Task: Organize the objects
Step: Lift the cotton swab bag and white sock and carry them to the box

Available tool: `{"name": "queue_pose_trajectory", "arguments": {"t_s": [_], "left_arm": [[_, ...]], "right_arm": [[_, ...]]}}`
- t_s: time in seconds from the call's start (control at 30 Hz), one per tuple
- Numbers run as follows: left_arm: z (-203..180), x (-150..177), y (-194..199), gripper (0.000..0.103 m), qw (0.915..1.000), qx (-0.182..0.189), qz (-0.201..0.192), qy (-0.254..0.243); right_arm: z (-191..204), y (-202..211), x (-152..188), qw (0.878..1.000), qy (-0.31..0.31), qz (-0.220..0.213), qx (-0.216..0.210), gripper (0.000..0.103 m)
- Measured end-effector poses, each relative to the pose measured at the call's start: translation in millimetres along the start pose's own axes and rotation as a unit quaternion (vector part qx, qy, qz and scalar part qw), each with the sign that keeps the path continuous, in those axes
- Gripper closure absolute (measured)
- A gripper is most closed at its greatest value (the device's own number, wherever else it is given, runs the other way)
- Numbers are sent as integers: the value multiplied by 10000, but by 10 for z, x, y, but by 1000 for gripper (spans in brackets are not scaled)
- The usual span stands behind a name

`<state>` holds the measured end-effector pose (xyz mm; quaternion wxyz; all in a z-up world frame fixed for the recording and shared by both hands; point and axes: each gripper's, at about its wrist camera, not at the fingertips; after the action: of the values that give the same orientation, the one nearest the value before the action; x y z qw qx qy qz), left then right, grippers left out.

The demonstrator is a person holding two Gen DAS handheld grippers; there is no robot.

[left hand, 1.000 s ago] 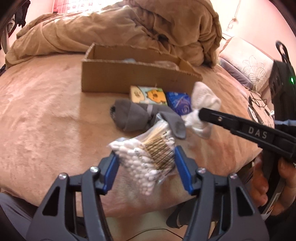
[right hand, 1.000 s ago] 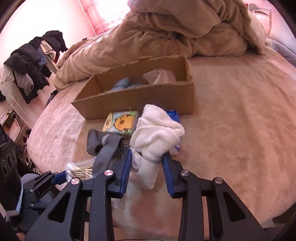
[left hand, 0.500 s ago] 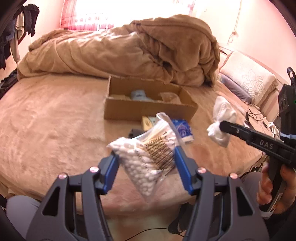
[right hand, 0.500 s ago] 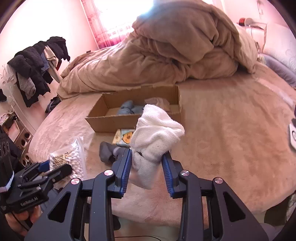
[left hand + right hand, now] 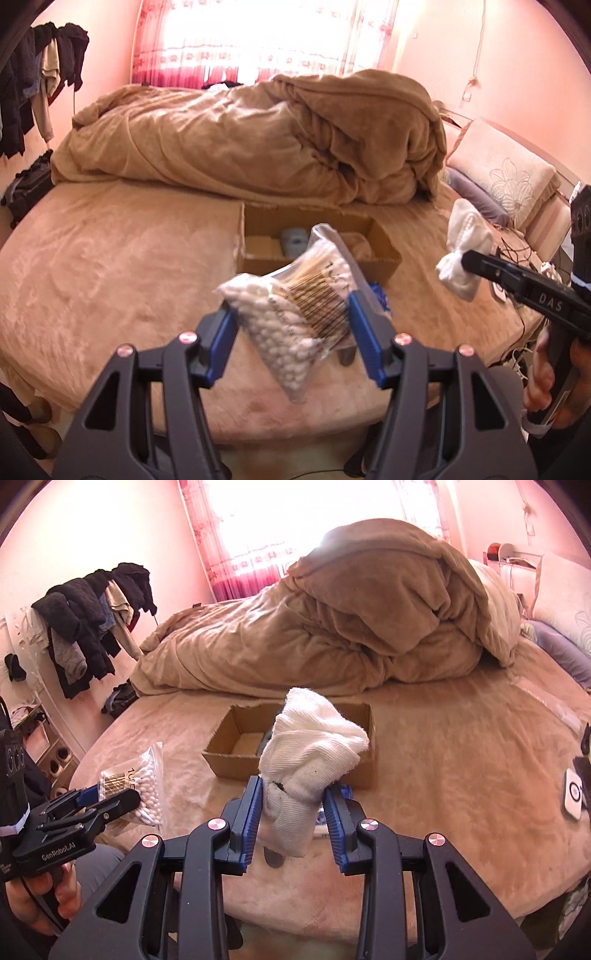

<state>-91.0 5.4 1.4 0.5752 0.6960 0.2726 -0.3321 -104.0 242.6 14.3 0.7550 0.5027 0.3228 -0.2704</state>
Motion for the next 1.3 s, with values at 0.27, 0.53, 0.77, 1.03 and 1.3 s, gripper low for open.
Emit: {"name": "queue_pose_trajectory", "arguments": {"t_s": [0.27, 0.53, 0.77, 1.03, 1.3], "left_arm": [[28, -406, 63, 44, 9998, -46, -175, -108], [73, -768, -141, 44, 9995, -22, -247, -180], [88, -927, -539, 44, 9998, 16, -124, -174], [168, -946, -1215, 44, 9996, 43, 194, -191], [253, -866, -1836, 44, 9984, 25, 546, -139]], "right_arm": [[151, 44, -290, 9996, 190, -153, -171, 68], [256, -132, -556, 9987, 395, -175, -278, 68], [250, -374, -749, 9980, 508, -135, -340, 68], [141, -819, -855, 9980, 539, 48, -331, 68], [-24, -1373, -758, 9973, 452, 442, -363, 68]]}}
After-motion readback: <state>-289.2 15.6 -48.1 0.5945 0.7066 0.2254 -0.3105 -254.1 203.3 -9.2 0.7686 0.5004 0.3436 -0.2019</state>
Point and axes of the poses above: each gripper's, at about its wrist camera, not at the fingertips, and y roughly against the way its jaws point, z to its left, x to its underside, and after that the axes turned 4 degrees about -y, right-handed
